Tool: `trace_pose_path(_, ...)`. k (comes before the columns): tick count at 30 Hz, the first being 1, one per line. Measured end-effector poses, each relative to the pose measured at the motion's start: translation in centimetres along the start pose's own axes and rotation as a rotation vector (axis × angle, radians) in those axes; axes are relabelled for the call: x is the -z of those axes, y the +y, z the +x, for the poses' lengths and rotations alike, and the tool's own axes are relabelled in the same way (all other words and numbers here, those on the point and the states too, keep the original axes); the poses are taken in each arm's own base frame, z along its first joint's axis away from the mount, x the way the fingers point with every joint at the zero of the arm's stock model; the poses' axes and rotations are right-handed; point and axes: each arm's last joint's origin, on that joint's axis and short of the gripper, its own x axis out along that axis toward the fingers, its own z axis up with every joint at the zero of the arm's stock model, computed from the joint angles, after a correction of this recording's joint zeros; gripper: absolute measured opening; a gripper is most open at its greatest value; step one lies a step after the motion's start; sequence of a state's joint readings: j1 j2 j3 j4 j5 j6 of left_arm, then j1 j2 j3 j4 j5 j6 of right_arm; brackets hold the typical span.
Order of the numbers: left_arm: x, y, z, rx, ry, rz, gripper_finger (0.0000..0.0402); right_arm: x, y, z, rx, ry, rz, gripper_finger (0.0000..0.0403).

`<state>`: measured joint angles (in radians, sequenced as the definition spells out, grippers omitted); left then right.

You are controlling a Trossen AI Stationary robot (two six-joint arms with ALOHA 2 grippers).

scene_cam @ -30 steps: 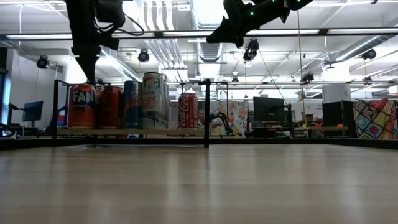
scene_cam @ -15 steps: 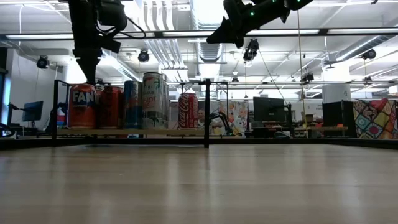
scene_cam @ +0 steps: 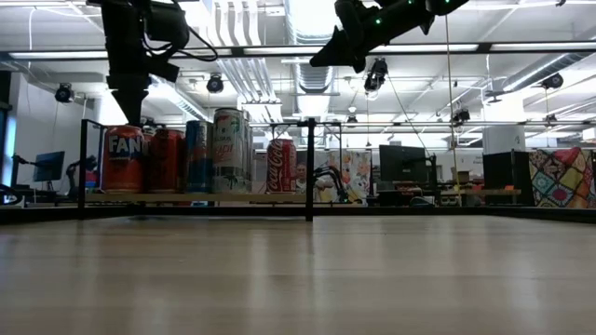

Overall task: Place canned beverage on shelf
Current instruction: Put the orange soda can on the shelf aligned with the other orange soda cans

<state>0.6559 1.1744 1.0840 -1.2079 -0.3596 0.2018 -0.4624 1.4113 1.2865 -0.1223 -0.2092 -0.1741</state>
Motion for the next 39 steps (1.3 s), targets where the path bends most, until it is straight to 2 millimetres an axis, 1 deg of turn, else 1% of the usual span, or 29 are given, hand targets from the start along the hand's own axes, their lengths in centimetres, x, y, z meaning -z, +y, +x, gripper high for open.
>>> trace_pose_path(9,0.5,0.1,-0.5,0.001,-0.021,0.126,0.0000,0.0,0.0,0.0,0.000,0.000,0.005,0.0009)
trace_pose_path(16,0.7,0.2,-0.8,-0.006,-0.043,0.140,0.0000,0.0,0.0,0.0,0.000,0.000,0.006,0.0009)
trace_pose_path(18,0.9,0.2,-1.0,-0.001,-0.056,0.136,0.0000,0.0,0.0,0.0,0.000,0.000,0.006,0.0009)
trace_pose_path(21,1.4,0.1,-1.7,0.060,-0.103,0.129,0.0000,0.0,0.0,0.0,0.000,0.000,0.006,0.0009)
trace_pose_path(25,2.7,-0.1,-2.5,0.156,-0.114,0.124,0.0000,0.0,0.0,0.0,0.000,0.000,0.006,0.0009)
trace_pose_path(30,3.8,-0.3,-3.1,0.225,-0.113,0.048,0.0000,0.0,0.0,0.0,0.001,-0.003,0.006,0.0009)
trace_pose_path(35,4.1,-0.5,-2.8,0.227,-0.078,-0.008,0.0000,-0.1,0.0,0.0,0.001,-0.007,0.006,0.0009)
trace_pose_path(39,4.0,-0.4,-2.5,0.166,-0.049,-0.039,0.0000,-0.1,0.0,0.0,0.001,-0.007,0.008,0.0009)
